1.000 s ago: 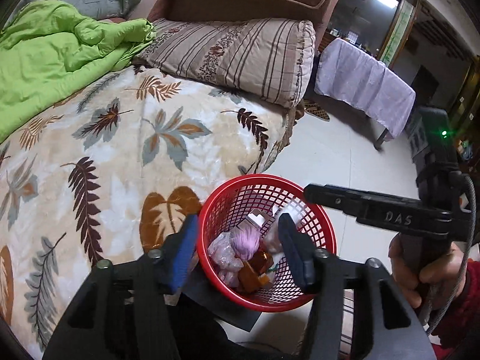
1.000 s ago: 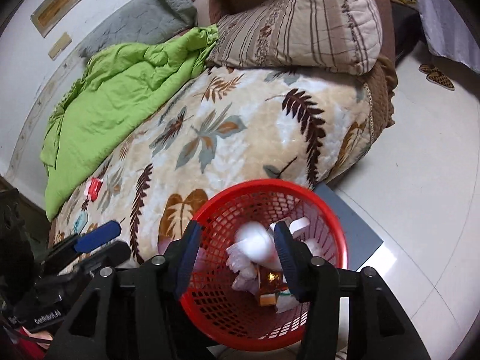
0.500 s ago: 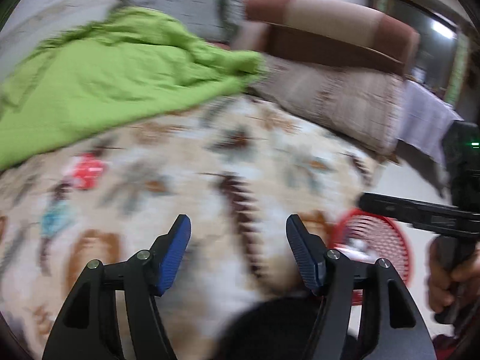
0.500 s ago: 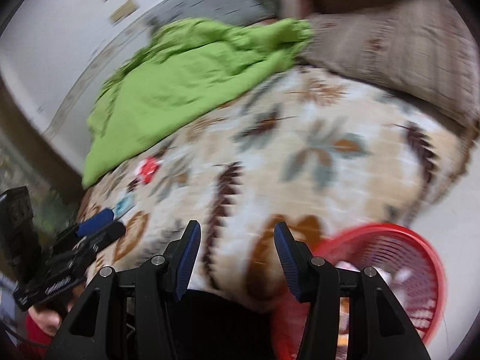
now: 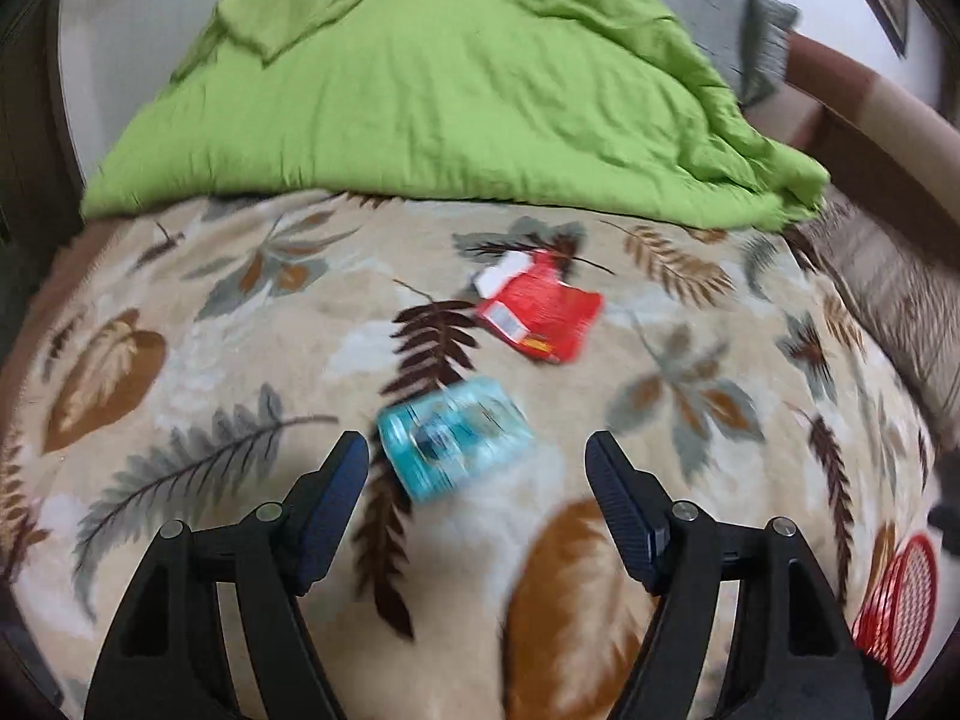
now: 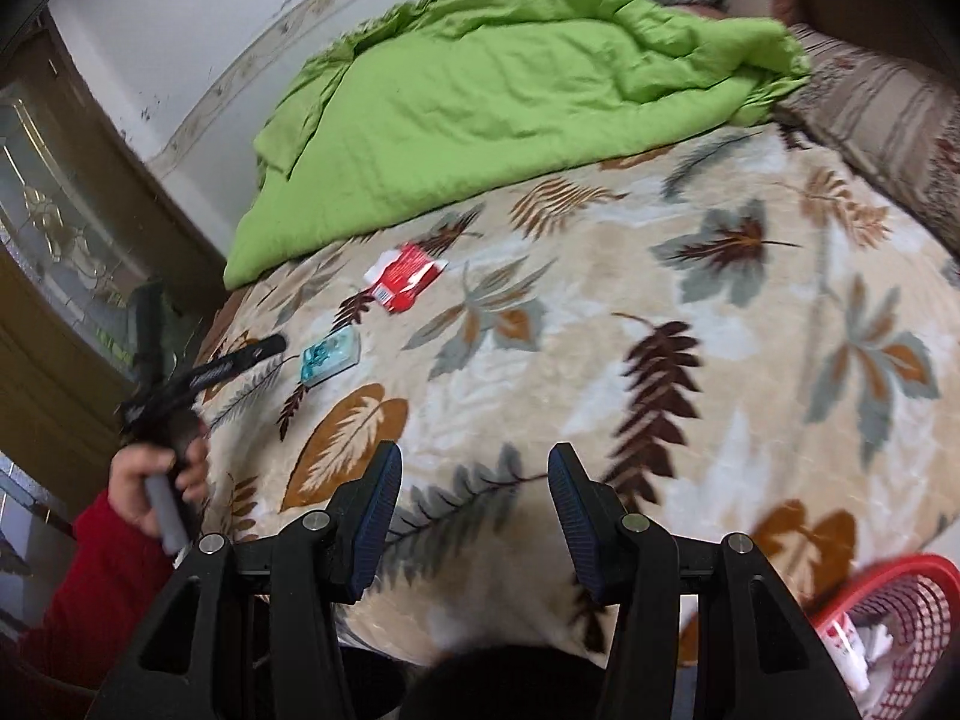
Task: Collect trash
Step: 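Move both empty tools back over the remaining trash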
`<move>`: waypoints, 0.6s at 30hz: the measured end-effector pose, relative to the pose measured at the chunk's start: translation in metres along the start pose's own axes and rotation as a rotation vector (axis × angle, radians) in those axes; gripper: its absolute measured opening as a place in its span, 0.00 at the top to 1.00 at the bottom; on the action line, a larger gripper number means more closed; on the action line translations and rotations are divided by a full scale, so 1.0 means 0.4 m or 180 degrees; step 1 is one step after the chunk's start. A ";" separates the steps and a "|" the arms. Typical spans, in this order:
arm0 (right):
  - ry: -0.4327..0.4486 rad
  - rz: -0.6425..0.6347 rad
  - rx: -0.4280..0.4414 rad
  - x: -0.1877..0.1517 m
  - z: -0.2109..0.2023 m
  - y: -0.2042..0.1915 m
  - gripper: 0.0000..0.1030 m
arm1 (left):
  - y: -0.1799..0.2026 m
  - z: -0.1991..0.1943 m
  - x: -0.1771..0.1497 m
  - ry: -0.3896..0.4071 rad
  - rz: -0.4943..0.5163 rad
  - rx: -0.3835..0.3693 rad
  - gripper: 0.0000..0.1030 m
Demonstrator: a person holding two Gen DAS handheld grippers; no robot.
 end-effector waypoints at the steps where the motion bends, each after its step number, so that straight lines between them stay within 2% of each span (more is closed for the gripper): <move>1: -0.0016 -0.0018 -0.0003 0.003 0.010 -0.007 0.47 | -0.018 0.021 0.010 -0.0009 -0.0049 -0.0024 0.28; 6: -0.0139 -0.0093 0.0010 0.028 0.089 -0.046 0.47 | -0.085 0.133 0.038 -0.0147 -0.0197 -0.0143 0.28; 10: -0.0250 -0.0071 0.0059 0.046 0.143 -0.064 0.47 | -0.073 0.191 -0.005 -0.0454 -0.0274 -0.0520 0.28; 16: -0.0388 0.0117 0.0247 0.132 0.254 -0.108 0.47 | 0.019 0.157 -0.101 -0.0576 0.0120 -0.0670 0.28; 18: -0.0446 0.0150 0.0313 0.166 0.301 -0.136 0.47 | 0.044 0.151 -0.117 -0.0570 0.0220 -0.0593 0.28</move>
Point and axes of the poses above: each gripper's, at about its wrist camera, not at the fingertips, and z roughly the way its jaws point, y to its right, x to its top, the point moved 10 cm from there along z, roughly the way its jaws point, and after that the axes turned 12 degrees about -x, right-handed, at the moved point
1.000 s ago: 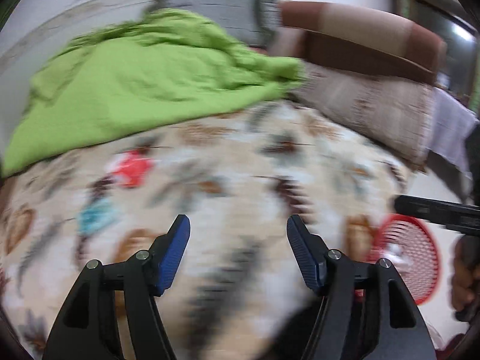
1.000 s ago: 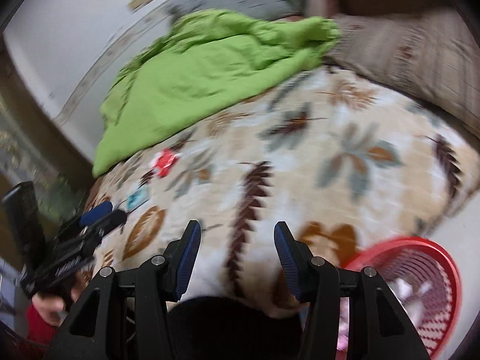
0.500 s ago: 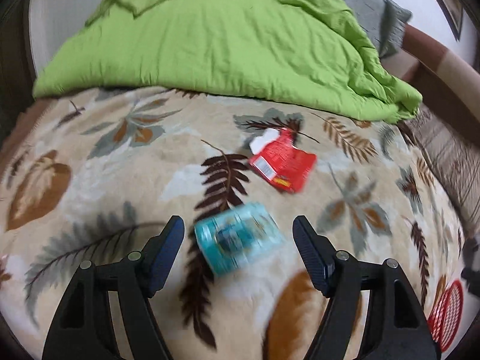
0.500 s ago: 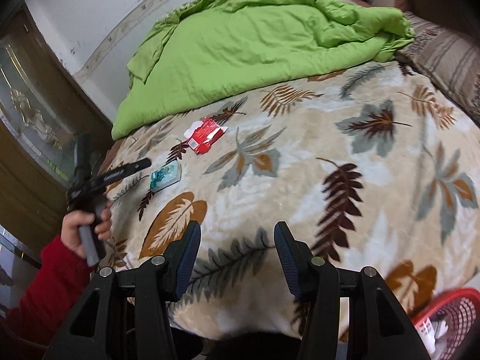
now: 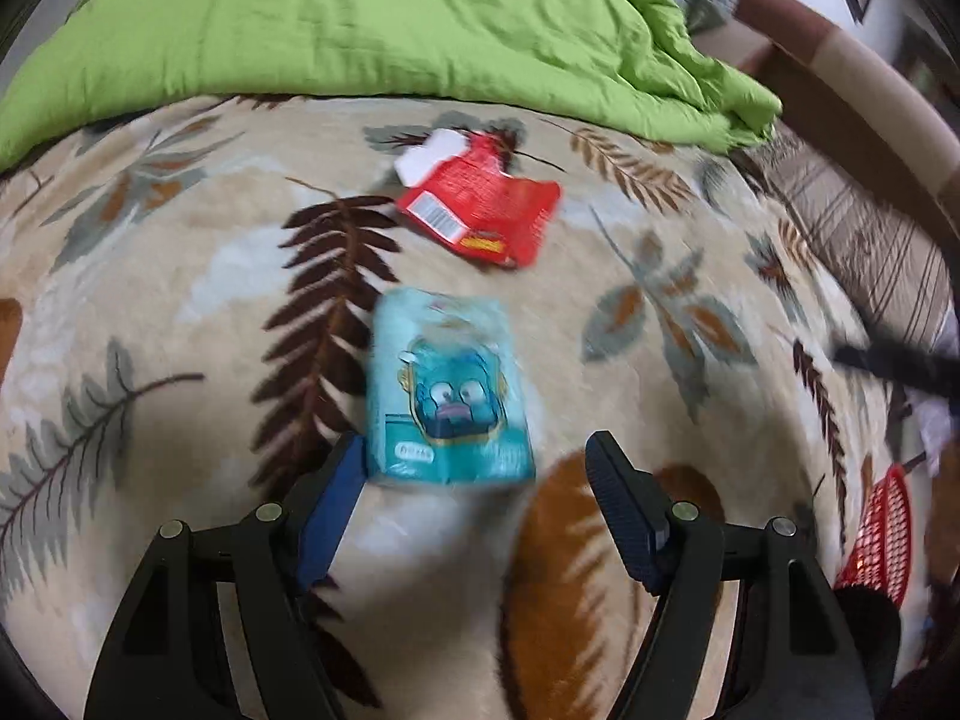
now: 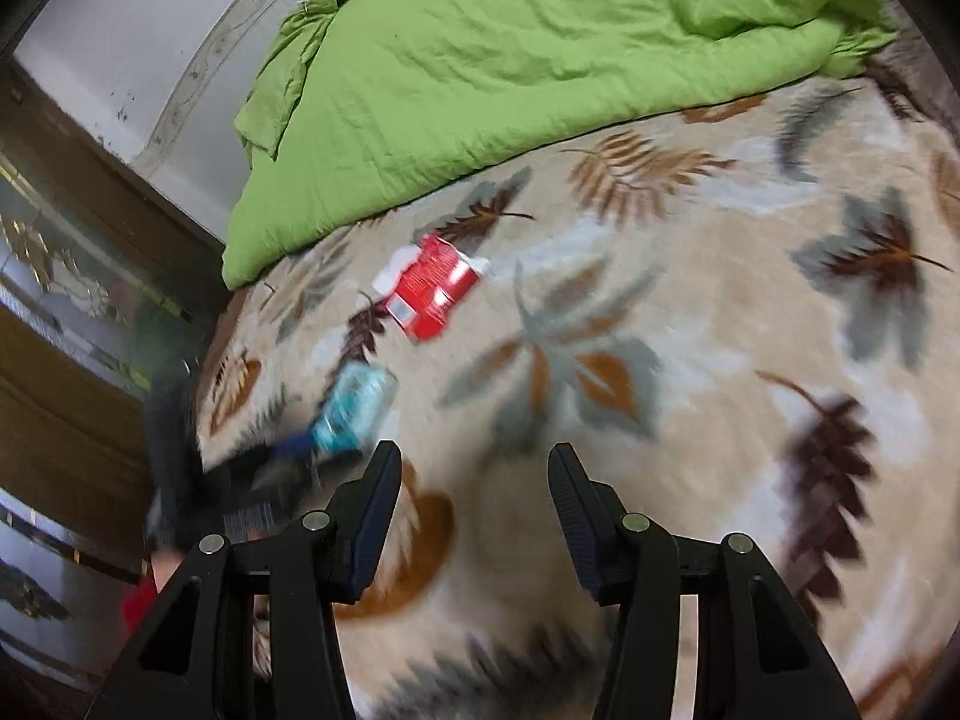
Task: Collect trash
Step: 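Move both empty tools back over the remaining trash, then grasp the teal packet with the left tool while the right grasps the red snack wrapper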
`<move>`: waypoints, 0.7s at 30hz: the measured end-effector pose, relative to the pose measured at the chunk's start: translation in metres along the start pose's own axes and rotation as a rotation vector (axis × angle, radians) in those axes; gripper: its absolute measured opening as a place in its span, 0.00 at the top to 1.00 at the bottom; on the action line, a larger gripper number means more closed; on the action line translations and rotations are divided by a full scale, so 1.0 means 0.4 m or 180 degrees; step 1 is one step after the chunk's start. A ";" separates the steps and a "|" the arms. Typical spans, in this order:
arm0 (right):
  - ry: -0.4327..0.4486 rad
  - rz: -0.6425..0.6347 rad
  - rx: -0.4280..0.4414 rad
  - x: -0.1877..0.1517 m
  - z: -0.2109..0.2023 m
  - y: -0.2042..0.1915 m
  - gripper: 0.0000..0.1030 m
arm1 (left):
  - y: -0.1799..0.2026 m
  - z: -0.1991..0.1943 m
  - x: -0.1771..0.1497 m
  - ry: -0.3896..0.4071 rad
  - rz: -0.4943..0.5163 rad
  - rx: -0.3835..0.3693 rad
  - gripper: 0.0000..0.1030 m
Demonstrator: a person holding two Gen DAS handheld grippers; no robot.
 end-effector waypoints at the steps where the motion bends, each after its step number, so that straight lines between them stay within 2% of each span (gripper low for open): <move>1: -0.0025 0.0021 0.0011 0.019 0.023 -0.013 0.47 | 0.002 0.002 0.000 0.0010 0.0026 0.0090 0.28; 4: -0.0081 0.0108 0.0083 0.077 0.098 -0.054 0.47 | -0.025 0.021 0.021 0.0007 -0.0042 0.0426 0.28; 7: -0.0137 0.0241 0.0163 0.110 0.143 -0.077 0.47 | -0.061 0.038 0.042 0.0018 -0.0205 0.0539 0.29; 9: -0.0184 0.0234 0.0141 0.127 0.178 -0.091 0.47 | -0.071 0.045 0.055 0.0046 -0.0179 0.0700 0.37; 10: -0.0191 0.0241 0.0128 0.134 0.189 -0.094 0.47 | -0.075 0.043 0.057 0.0063 -0.0159 0.0789 0.50; 11: -0.0199 0.0259 0.0122 0.141 0.204 -0.097 0.47 | -0.080 0.036 0.057 0.0100 -0.0149 0.0860 0.56; 14: -0.0263 0.0296 0.0117 0.160 0.257 -0.107 0.47 | -0.094 0.004 0.049 0.0221 -0.0283 0.0821 0.64; 21: -0.0397 0.0435 0.0049 0.179 0.393 -0.127 0.47 | -0.149 -0.094 0.022 0.0510 -0.0607 0.0982 0.64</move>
Point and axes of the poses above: each gripper's, at about its wrist camera, not at the fingertips, and z roughly the way its jaws point, y to its right, x to its top, the point moved 10 cm from there along z, roughly the way its jaws point, and after that the axes turned 12 degrees about -x, right-handed, at the moved point
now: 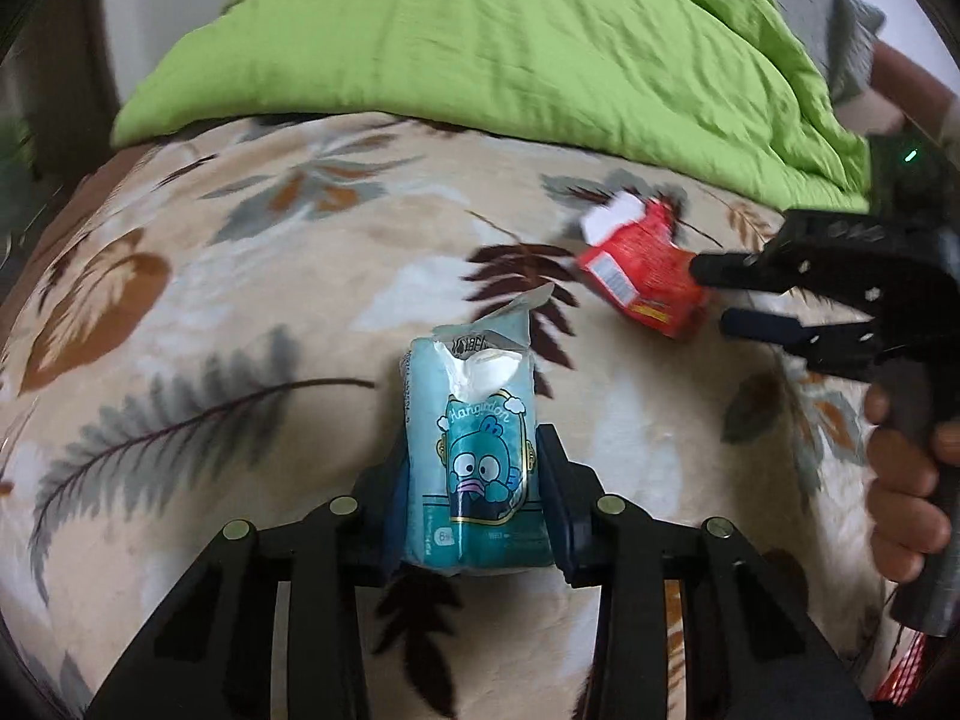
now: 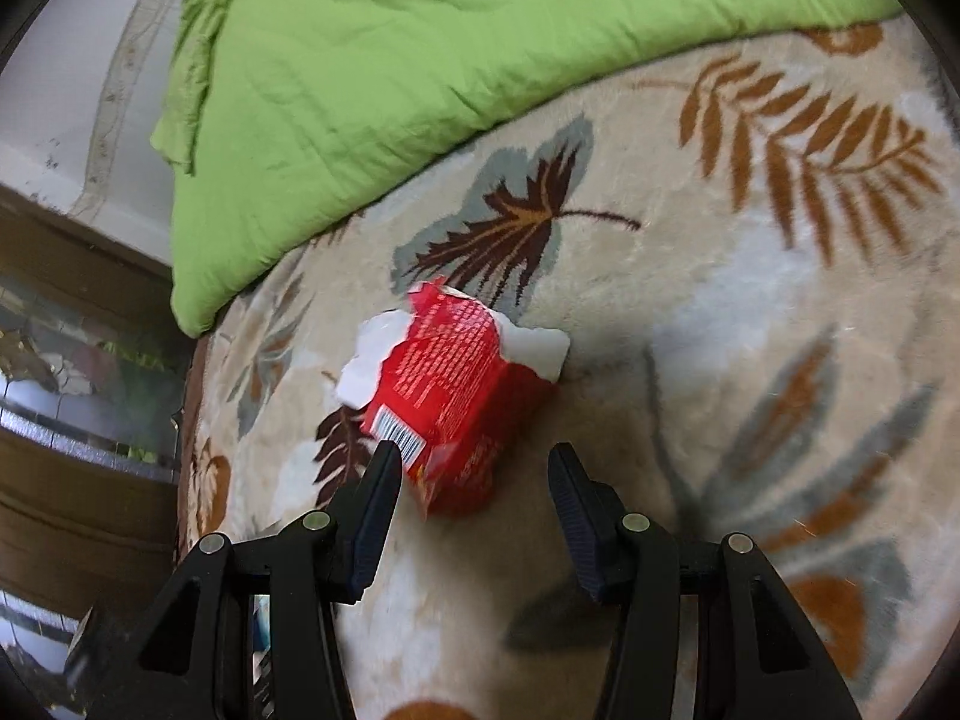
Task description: Collect trash
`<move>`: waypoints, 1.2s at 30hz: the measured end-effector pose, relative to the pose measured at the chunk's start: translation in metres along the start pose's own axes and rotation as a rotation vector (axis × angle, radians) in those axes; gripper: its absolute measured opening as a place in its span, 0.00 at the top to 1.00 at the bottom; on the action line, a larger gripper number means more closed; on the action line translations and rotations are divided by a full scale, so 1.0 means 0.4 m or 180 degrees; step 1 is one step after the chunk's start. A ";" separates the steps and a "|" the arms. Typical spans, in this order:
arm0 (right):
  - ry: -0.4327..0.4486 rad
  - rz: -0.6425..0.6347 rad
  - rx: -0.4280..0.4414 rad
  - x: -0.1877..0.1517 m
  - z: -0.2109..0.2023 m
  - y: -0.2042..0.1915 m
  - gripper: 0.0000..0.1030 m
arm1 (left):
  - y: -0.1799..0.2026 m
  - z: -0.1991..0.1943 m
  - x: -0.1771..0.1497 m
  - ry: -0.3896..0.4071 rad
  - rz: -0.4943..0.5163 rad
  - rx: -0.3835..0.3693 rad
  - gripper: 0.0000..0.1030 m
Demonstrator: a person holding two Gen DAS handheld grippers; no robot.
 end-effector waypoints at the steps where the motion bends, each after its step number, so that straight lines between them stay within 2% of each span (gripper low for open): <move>1: 0.0013 0.0036 0.0010 0.005 0.012 -0.002 0.47 | -0.003 -0.003 0.002 0.0022 -0.0014 0.0010 0.64; 3: 0.0109 0.0058 0.0016 0.019 0.015 -0.006 0.48 | -0.012 -0.009 0.005 0.0064 -0.0037 0.0075 0.64; 4: 0.0126 0.0057 0.0004 0.022 0.014 -0.007 0.58 | -0.011 -0.011 0.006 0.0078 -0.0035 0.0087 0.64; 5: 0.0122 0.0058 0.0041 0.024 0.016 -0.012 0.72 | -0.009 -0.012 0.006 0.0095 -0.0032 0.0094 0.64; 7: 0.0099 0.0034 0.0137 0.019 0.012 -0.020 0.78 | -0.004 -0.013 0.009 0.0113 -0.0017 0.0113 0.64; 11: 0.0228 -0.0080 0.0145 -0.001 -0.035 -0.017 0.83 | 0.015 -0.039 0.008 0.0188 0.0035 0.0124 0.64; 16: 0.0363 -0.0165 0.0182 -0.064 -0.131 0.009 0.84 | 0.046 -0.086 -0.017 0.0271 0.0079 0.0108 0.64; 20: 0.0447 -0.0321 0.0130 -0.149 -0.207 0.041 0.84 | 0.076 -0.127 -0.038 0.0337 0.0159 0.0120 0.64; 27: 0.0581 -0.0288 0.0121 -0.269 -0.334 0.122 0.84 | 0.121 -0.182 -0.070 0.0432 0.0272 0.0193 0.64; 36: 0.0774 -0.0425 -0.0096 -0.384 -0.429 0.199 0.84 | 0.182 -0.206 -0.130 0.0431 0.0452 0.0291 0.64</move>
Point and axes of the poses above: each gripper's, at about its wrist camera, not at the fingertips, and z roughly the way its jaws point, y to its right, x to its top, the point moved 10 cm from there along z, roughly the way its jaws point, and after that the axes turned 12 degrees about -x, right-handed, at the moved point
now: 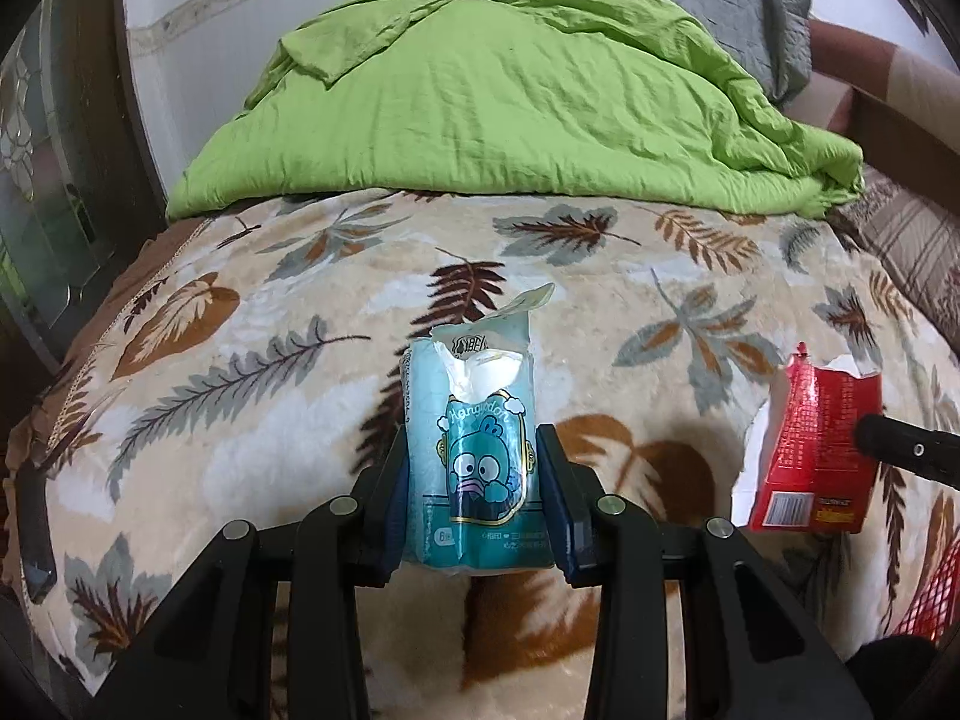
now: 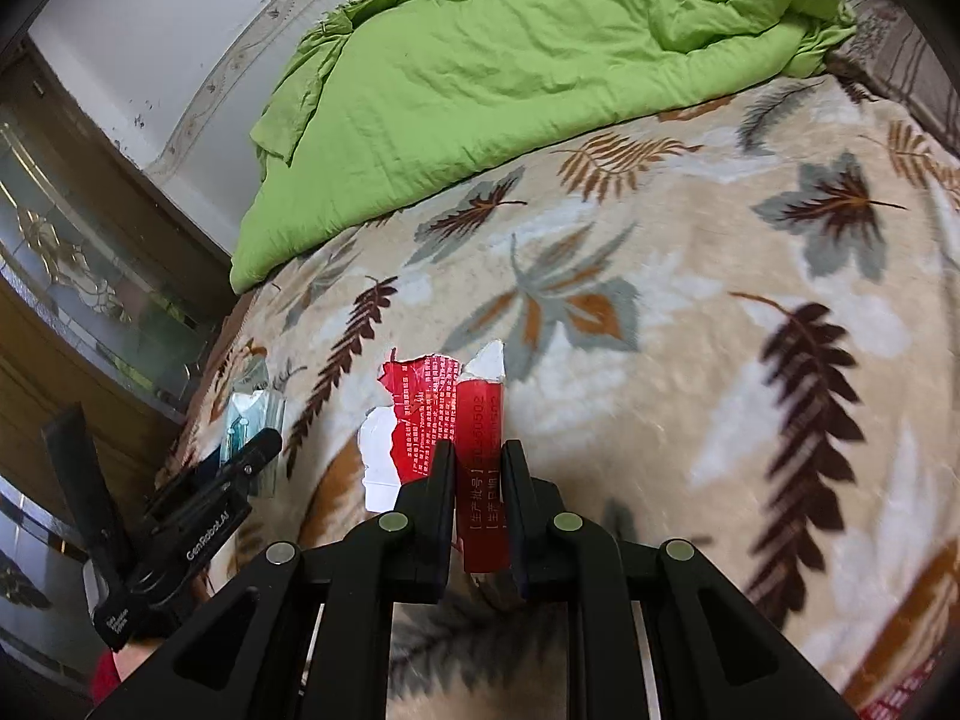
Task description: Collect trash
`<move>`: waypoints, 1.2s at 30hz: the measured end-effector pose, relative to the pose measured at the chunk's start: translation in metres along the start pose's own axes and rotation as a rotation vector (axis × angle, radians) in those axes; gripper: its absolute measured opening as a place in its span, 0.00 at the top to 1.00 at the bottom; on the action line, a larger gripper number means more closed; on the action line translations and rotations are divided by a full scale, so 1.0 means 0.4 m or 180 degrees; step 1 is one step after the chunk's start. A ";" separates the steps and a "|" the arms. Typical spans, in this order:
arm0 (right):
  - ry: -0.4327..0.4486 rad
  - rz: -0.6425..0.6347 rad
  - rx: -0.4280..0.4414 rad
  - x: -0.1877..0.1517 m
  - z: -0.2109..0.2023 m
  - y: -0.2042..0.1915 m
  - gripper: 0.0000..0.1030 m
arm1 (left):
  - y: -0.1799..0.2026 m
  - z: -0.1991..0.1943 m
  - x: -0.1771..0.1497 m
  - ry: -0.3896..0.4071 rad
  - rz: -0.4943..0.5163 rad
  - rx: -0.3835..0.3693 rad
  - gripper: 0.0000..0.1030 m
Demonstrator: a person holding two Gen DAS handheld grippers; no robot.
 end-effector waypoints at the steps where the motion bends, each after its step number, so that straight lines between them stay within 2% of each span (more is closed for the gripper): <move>1: 0.0009 -0.0011 -0.0021 -0.010 -0.006 0.006 0.84 | 0.010 -0.004 -0.007 -0.0002 0.0034 0.0003 0.64; 13: 0.0091 -0.0049 -0.0061 -0.024 -0.027 0.016 0.84 | 0.075 -0.033 -0.049 0.0031 0.0279 0.0050 0.64; 36: 0.0138 0.0007 -0.0088 -0.020 -0.035 0.038 0.84 | 0.067 -0.025 -0.047 0.0023 0.0273 0.0044 0.64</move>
Point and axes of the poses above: each gripper's, at about its wrist camera, not at the fingertips, and z roughly the way its jaws point, y to its right, x to its top, the point moved 10 cm from there along z, roughly the way its jaws point, and after that the axes turned 12 degrees about -x, right-handed, at the moved point
